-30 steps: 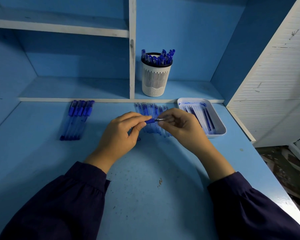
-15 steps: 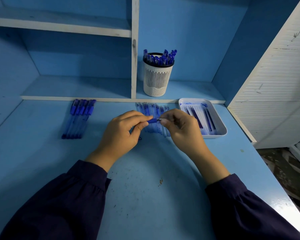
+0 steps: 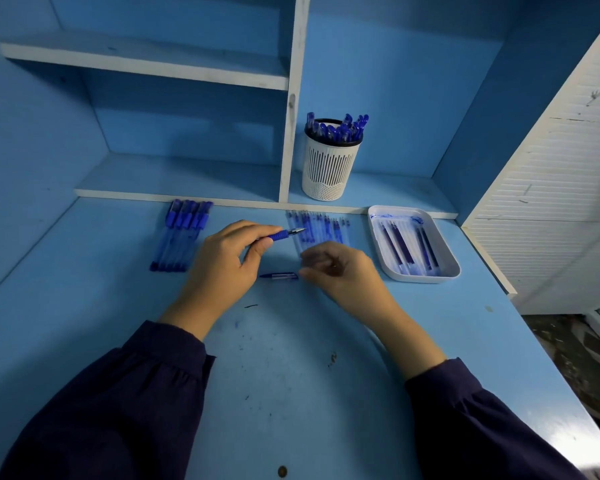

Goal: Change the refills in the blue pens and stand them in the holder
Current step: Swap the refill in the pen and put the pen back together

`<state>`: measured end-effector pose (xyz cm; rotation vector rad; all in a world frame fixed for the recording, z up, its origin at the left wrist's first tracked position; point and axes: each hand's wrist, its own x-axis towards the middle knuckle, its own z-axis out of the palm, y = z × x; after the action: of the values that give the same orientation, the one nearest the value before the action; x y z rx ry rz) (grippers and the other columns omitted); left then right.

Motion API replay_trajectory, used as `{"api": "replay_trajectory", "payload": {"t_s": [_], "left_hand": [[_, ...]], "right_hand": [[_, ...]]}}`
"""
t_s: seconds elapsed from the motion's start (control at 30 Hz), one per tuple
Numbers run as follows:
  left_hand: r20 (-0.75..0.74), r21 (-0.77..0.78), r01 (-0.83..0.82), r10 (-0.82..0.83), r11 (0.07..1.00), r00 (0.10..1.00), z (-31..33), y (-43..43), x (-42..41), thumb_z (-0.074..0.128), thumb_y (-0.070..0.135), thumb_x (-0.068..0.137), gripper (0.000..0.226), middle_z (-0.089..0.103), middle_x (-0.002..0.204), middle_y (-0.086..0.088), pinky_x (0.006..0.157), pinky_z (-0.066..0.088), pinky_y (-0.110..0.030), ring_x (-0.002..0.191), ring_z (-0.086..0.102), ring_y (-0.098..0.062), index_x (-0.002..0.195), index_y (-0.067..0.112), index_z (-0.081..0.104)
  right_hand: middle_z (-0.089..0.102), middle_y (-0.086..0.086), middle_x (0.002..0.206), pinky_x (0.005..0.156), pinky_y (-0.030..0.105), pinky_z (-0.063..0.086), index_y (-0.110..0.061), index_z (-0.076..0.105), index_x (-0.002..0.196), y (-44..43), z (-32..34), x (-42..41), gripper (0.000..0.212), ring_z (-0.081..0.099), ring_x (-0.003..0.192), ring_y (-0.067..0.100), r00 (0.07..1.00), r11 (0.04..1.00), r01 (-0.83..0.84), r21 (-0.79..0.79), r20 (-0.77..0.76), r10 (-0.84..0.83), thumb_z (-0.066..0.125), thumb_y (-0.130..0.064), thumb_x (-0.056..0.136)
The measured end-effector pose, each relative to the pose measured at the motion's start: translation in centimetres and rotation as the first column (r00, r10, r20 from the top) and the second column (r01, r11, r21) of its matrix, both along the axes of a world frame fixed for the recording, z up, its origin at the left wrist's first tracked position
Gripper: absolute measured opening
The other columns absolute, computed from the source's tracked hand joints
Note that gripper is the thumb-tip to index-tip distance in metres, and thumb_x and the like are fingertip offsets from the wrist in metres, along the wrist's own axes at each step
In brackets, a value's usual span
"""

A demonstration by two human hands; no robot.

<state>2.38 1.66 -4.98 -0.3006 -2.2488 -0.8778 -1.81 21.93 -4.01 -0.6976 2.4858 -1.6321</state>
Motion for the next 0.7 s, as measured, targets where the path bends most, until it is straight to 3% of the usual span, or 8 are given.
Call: {"api": "replay_trajectory", "payload": {"t_s": [0.13,0.3,0.5,0.7], "left_hand": [[0.043,0.011,-0.017,0.016,1.000,0.999,-0.2,-0.9,0.8,0.063,0.007,0.095,0.022,0.070,0.103,0.005,0.084,0.051,-0.018,0.093,0.062,-0.003,0.114,0.013,0.072],[0.065,0.032,-0.005,0.003,0.999,0.998,-0.3,-1.1,1.6,0.063,0.007,0.095,0.022,0.070,0.103,0.007,0.085,0.053,-0.022,0.095,0.064,-0.005,0.113,0.015,0.072],[0.072,0.012,0.007,-0.008,1.000,0.997,-0.6,-1.3,2.3,0.063,0.011,0.095,0.022,0.070,0.102,0.006,0.084,0.055,-0.027,0.095,0.065,-0.005,0.114,0.014,0.072],[0.067,0.005,0.008,-0.008,1.000,0.998,-0.6,-1.0,2.6,0.064,0.009,0.094,0.021,0.071,0.103,0.007,0.086,0.052,-0.021,0.095,0.064,-0.003,0.113,0.014,0.073]], "right_hand": [[0.066,-0.009,0.086,0.078,0.004,0.044,-0.014,0.071,0.104,-1.0,-0.1,0.7,0.023,0.060,0.076,-0.003,0.990,0.977,-0.033,0.212,-0.126,0.060,0.074,-0.013,0.082],[0.066,0.001,0.089,0.074,0.006,0.041,-0.010,0.072,0.098,-1.8,-0.3,1.1,0.015,0.058,0.079,0.010,0.949,0.960,-0.037,0.279,-0.291,0.121,0.068,-0.005,0.084],[0.061,-0.008,0.077,0.067,0.010,0.041,-0.017,0.071,0.091,-0.9,0.3,1.0,0.017,0.052,0.068,0.005,0.986,0.996,0.077,0.049,-0.151,-0.069,0.058,-0.006,0.089],[0.065,0.005,0.093,0.072,0.019,0.046,-0.024,0.069,0.091,-0.5,0.6,0.5,0.023,0.058,0.074,0.011,0.973,0.979,0.168,-0.117,-0.138,-0.183,0.056,-0.005,0.091]]}}
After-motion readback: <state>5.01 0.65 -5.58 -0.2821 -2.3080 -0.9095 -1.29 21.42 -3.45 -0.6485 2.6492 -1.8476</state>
